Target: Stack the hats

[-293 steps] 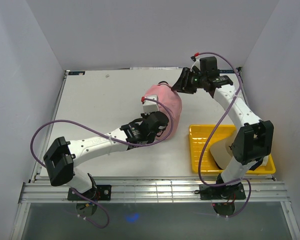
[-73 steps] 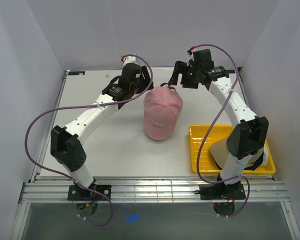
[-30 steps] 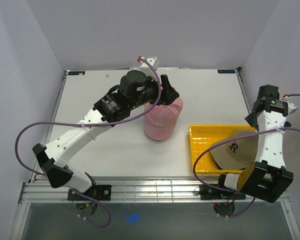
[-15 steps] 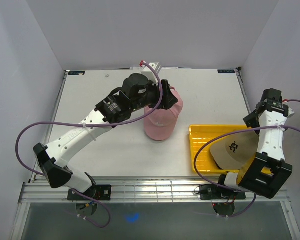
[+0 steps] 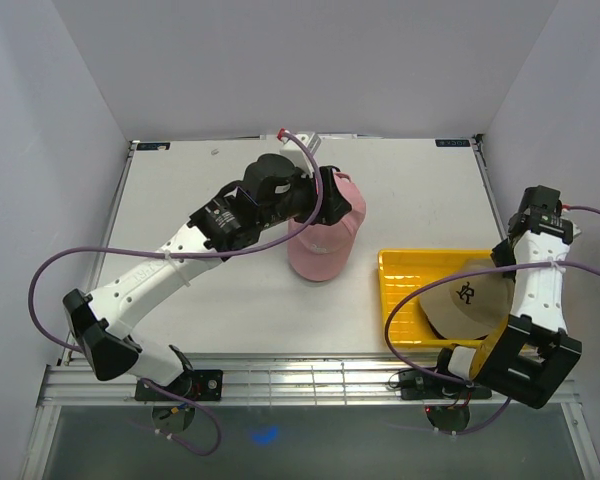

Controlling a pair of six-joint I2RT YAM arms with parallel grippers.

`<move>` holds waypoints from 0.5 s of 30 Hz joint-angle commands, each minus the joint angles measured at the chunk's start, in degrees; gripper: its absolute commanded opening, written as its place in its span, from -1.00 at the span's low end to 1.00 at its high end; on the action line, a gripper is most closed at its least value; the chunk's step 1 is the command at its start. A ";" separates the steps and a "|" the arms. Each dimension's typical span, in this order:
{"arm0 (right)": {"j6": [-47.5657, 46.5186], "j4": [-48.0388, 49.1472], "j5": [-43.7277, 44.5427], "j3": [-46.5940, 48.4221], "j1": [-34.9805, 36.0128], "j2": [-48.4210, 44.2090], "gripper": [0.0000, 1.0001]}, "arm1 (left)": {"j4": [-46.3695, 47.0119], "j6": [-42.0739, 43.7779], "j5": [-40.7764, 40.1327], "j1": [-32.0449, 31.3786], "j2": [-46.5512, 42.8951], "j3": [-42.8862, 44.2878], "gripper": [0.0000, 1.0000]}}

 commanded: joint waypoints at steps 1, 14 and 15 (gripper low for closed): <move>-1.31 0.67 -3.41 3.42 -0.31 -2.07 -0.63 | 0.85 -0.29 0.29 -0.23 -3.34 -1.50 0.43; -1.75 -5.92 -23.61 18.62 -0.31 -2.16 -0.85 | 5.42 -1.78 4.68 -0.23 -4.74 -7.03 0.49; -1.32 -6.36 -26.24 19.67 -0.22 -1.72 -0.85 | 6.38 -2.22 5.38 -0.23 -4.83 -7.30 0.50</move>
